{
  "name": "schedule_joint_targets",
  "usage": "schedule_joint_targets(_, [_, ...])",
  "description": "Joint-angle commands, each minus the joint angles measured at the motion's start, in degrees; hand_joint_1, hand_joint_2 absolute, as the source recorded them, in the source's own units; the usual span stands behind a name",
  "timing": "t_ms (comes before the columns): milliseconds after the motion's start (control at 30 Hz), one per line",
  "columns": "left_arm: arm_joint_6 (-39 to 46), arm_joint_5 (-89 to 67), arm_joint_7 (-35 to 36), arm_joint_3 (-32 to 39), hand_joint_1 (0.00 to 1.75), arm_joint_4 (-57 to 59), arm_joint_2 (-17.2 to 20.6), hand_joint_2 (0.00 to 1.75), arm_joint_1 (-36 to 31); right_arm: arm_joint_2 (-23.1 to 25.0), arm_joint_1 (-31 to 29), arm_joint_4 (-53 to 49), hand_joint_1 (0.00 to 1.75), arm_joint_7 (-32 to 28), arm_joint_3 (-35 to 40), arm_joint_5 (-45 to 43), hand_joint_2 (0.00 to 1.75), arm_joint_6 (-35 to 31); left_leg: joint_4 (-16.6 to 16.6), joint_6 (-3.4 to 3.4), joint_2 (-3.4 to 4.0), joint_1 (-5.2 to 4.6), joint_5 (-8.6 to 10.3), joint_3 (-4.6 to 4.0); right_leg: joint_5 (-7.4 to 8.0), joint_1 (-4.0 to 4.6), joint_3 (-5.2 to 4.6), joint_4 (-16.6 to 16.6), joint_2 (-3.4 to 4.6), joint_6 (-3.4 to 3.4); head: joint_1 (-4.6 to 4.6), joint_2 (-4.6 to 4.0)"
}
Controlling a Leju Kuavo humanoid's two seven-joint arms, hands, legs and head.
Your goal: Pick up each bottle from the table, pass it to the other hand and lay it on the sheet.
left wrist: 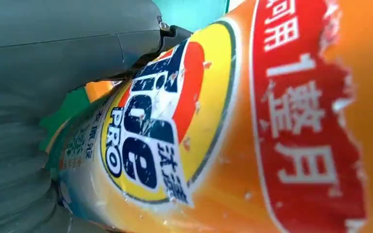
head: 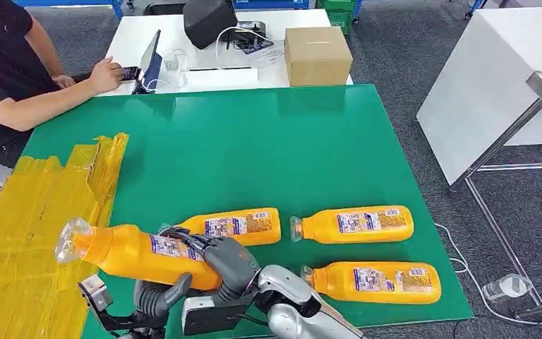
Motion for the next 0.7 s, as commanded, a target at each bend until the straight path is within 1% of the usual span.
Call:
schedule_joint_targets(33, [-0.14, 1.47, 0.60, -1.77, 1.75, -1.19, -0.15, 1.75, -1.10, 0.26, -0.06, 5.39, 1.75, -0.09, 4.07, 1.22, 1.75, -0.38, -0.03, 0.01, -0.05, 0.03, 0.00, 0.07, 0.00, 0.05, 0.13, -0.08, -0.13, -0.05, -0.02, 0.00])
schedule_joint_targets(200, [0.64, 1.54, 0.30, -0.35, 1.75, -1.58, -0.17, 1.75, -1.71, -0.24, 0.59, 4.33, 1.75, 0.47, 2.07, 1.01, 1.75, -1.77, -0.04, 0.00, -0.10, 0.04, 0.03, 0.06, 0.00, 0.05, 0.13, -0.10, -0.17, -0.05, 0.00, 0.00])
schedule_joint_targets(267, [1.13, 1.05, 0.23, 0.05, 1.75, -2.79, 0.39, 1.75, -1.65, -0.38, 0.82, 3.47, 1.75, 0.80, 0.78, 0.36, 1.75, -2.26, -0.03, 0.00, -0.11, 0.05, 0.03, 0.04, 0.01, 0.06, 0.11, -0.09, -0.18, -0.05, 0.02, 0.00])
schedule_joint_targets(367, [1.13, 1.10, 0.39, 0.27, 1.75, -3.23, 0.44, 1.75, -1.54, -0.47, 0.86, 3.09, 1.75, 0.84, 0.56, 0.29, 1.75, -2.25, -0.02, 0.00, -0.07, 0.04, 0.02, 0.02, 0.01, 0.05, 0.07, -0.06, -0.14, -0.05, -0.02, 0.00])
schedule_joint_targets(400, [1.86, 0.70, 0.12, 0.78, 1.75, -3.94, 0.44, 1.75, -1.26, -0.14, 1.69, 2.24, 1.75, 1.29, -0.70, -0.19, 1.75, -3.66, -0.03, 0.00, -0.09, 0.05, 0.02, 0.06, 0.00, 0.07, 0.13, -0.09, -0.18, -0.07, 0.00, 0.00])
schedule_joint_targets(433, [3.37, -1.12, -0.14, 1.02, 1.75, -4.99, 0.94, 1.75, -1.24, -0.17, 1.73, 1.21, 0.59, 1.95, -1.95, -0.04, 1.75, -5.71, -0.04, 0.00, -0.07, 0.04, 0.02, 0.05, 0.01, 0.05, 0.10, -0.08, -0.15, -0.06, -0.02, 0.00])
schedule_joint_targets(467, [4.04, -2.06, 0.06, 1.38, 1.75, -6.15, 1.76, 1.75, -1.24, -0.46, 1.19, 0.15, 0.00, 2.54, -3.21, -0.27, 1.75, -6.65, -0.03, -0.01, -0.10, 0.09, 0.01, 0.10, 0.00, 0.10, 0.18, -0.12, -0.20, -0.08, 0.00, 0.00])
schedule_joint_targets(533, [7.51, -6.61, 0.69, 3.03, 1.75, -9.01, 4.21, 1.75, -2.01, -2.01, -1.72, -1.73, 0.00, 3.79, -6.39, -1.30, 1.75, -6.75, 0.04, 0.00, -0.09, 0.08, 0.01, 0.01, -0.01, 0.10, 0.08, -0.03, -0.20, -0.08, 0.00, 0.00])
schedule_joint_targets(567, [10.22, -10.57, 1.44, 4.24, 1.75, -10.48, 6.06, 1.75, -2.64, -2.91, -3.13, -2.69, 0.00, 3.69, -8.73, -1.76, 0.00, -6.58, 0.06, 0.00, -0.04, 0.05, 0.03, -0.07, 0.01, 0.06, -0.04, 0.03, -0.13, -0.06, 0.00, 0.00])
schedule_joint_targets(600, [12.26, -13.23, 2.01, 5.55, 1.75, -11.08, 7.52, 1.75, -3.43, -3.76, -4.35, -2.88, 0.00, 4.59, -10.14, -2.07, 0.00, -5.82, 0.06, 0.00, -0.04, 0.05, 0.03, -0.05, 0.02, 0.07, -0.01, 0.02, -0.14, -0.08, 0.00, 0.00])
schedule_joint_targets(633, [13.23, -15.12, 2.84, 6.93, 1.75, -11.26, 9.38, 1.75, -4.35, -4.73, -5.82, -3.30, 0.00, 4.51, -11.22, -3.69, 0.00, -3.69, 0.07, -0.01, 0.02, 0.05, 0.05, -0.09, 0.05, 0.06, -0.08, 0.05, -0.05, -0.07, 0.00, 0.00])
schedule_joint_targets(700, [15.34, -18.04, 4.61, 11.26, 1.75, -10.30, 12.79, 1.75, -7.18, -6.38, -7.88, -3.68, 0.00, 4.54, -13.74, -5.20, 0.00, -2.02, 0.04, -0.02, 0.00, 0.07, 0.08, -0.06, 0.08, 0.08, -0.04, 0.02, -0.08, -0.08, -0.02, 0.00])
